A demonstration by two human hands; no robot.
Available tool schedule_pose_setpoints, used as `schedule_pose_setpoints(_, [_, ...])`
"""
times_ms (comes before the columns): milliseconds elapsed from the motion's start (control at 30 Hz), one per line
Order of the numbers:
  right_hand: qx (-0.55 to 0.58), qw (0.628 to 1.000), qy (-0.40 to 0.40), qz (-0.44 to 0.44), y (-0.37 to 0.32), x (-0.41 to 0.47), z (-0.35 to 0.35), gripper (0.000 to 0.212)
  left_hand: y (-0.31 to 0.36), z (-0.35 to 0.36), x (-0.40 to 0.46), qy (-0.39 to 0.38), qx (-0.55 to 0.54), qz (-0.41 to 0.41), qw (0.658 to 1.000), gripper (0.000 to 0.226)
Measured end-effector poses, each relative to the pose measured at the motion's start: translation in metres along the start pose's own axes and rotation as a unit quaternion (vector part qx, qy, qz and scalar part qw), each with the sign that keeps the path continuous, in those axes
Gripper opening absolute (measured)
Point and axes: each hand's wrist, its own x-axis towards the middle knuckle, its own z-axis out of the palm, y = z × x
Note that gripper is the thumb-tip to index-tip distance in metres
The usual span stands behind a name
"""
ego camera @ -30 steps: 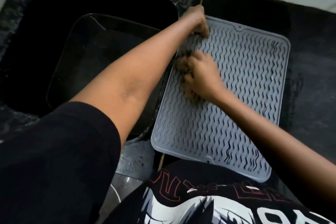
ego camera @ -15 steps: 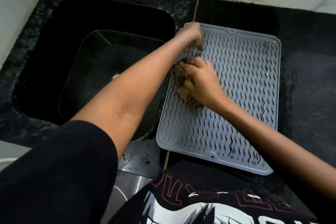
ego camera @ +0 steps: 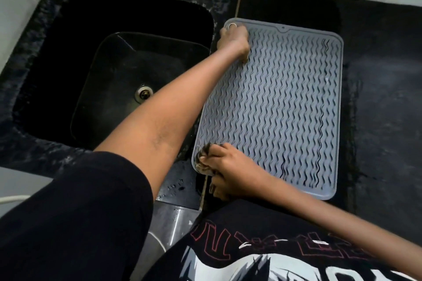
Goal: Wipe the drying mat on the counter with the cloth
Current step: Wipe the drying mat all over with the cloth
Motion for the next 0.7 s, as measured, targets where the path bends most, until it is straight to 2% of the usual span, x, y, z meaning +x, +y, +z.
schedule_pose_setpoints(67, [0.062,0.998,0.009,-0.004,0.009,0.008,-0.023,0.03,0.0,-0.001,-0.005,0.002,0.013,0.015,1.0,0.069])
schedule_pose_setpoints(100, [0.076,0.996,0.047,0.005,0.017,0.015,-0.034,0.028,-0.001,-0.002,-0.006,-0.007,0.023,0.024,0.999,0.071])
schedule_pose_setpoints(167, [0.04,0.986,0.153,0.052,0.038,0.03,-0.05,0.025,-0.005,-0.006,-0.012,-0.043,0.051,0.042,0.997,0.076])
schedule_pose_setpoints(233, [-0.043,0.971,0.193,0.133,0.054,0.045,-0.055,0.031,-0.011,-0.007,-0.017,-0.074,0.066,0.06,0.993,0.08])
schedule_pose_setpoints(267, [-0.075,0.967,0.185,0.16,0.059,0.049,-0.052,0.036,-0.012,-0.007,-0.019,-0.081,0.067,0.068,0.992,0.08])
schedule_pose_setpoints(333, [-0.094,0.968,0.173,0.155,0.056,0.047,-0.04,0.041,-0.015,-0.005,-0.022,-0.082,0.062,0.077,0.992,0.08])
schedule_pose_setpoints(433, [-0.059,0.983,0.151,0.089,0.036,0.027,-0.017,0.039,-0.014,-0.005,-0.025,-0.076,0.057,0.078,0.992,0.079])
schedule_pose_setpoints(567, [-0.012,0.994,0.109,-0.006,0.004,-0.012,0.011,0.026,-0.01,-0.006,-0.028,-0.074,0.071,0.077,0.992,0.078])
schedule_pose_setpoints(700, [0.007,0.999,0.043,-0.014,-0.003,-0.017,0.014,0.024,-0.006,-0.004,-0.03,-0.074,0.097,0.077,0.99,0.075])
